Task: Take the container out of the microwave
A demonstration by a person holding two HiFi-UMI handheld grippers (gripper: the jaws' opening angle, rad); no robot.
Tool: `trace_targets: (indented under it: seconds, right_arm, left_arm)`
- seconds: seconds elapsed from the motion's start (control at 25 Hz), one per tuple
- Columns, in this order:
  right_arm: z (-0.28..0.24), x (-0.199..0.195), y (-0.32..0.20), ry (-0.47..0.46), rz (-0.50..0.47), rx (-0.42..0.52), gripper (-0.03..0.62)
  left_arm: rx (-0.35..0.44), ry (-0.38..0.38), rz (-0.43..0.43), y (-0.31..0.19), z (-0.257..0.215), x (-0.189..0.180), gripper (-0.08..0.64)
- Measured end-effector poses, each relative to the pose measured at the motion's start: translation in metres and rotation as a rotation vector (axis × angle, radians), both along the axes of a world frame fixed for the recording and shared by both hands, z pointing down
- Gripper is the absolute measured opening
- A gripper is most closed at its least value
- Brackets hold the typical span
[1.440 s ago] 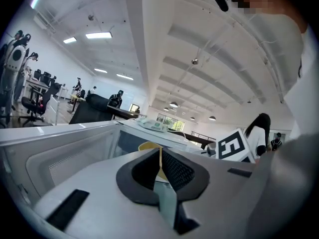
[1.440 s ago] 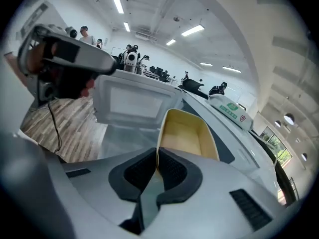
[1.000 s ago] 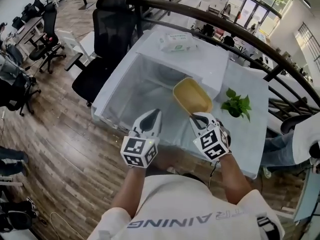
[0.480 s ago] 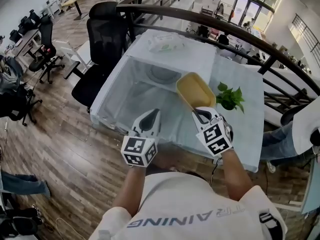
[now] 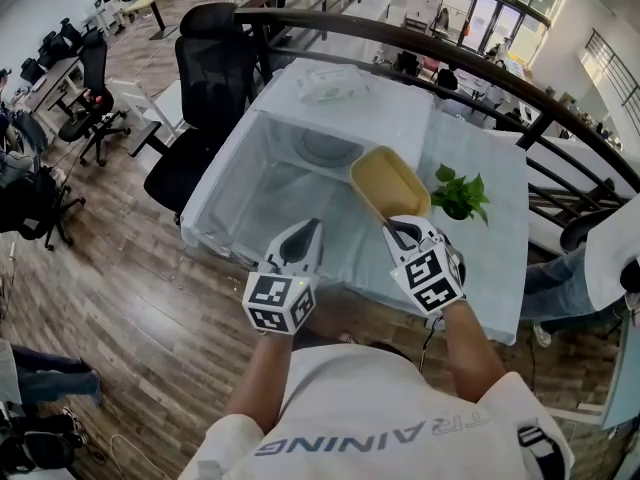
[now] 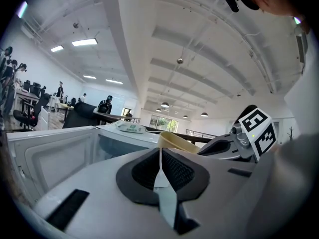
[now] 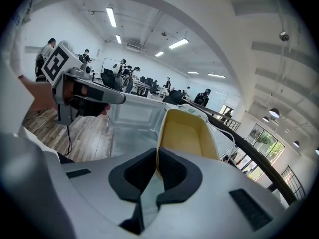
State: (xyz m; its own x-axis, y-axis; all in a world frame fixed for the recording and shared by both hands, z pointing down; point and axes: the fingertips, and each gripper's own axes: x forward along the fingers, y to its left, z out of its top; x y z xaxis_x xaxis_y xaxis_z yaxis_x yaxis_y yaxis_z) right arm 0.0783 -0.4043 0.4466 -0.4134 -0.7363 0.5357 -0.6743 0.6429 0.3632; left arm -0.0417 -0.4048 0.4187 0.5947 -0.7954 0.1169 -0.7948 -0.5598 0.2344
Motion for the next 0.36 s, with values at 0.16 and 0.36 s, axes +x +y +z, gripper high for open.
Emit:
trace_targets:
  seconds: [0.16,0.36]
  right_arm:
    - [0.0012,-0.0031,-0.0018,-0.004,-0.006,-0.001,0.036]
    - [0.0069,-0.0046,-0.0031,-0.01,-0.014,-0.011,0.035]
  left_arm:
    - [-0.004,0.003,-0.001,-0.0024,0.0018,-0.0018,0.043]
    - [-0.007,0.008,-0.001,-0.0038,0.005,0.0001,0.043]
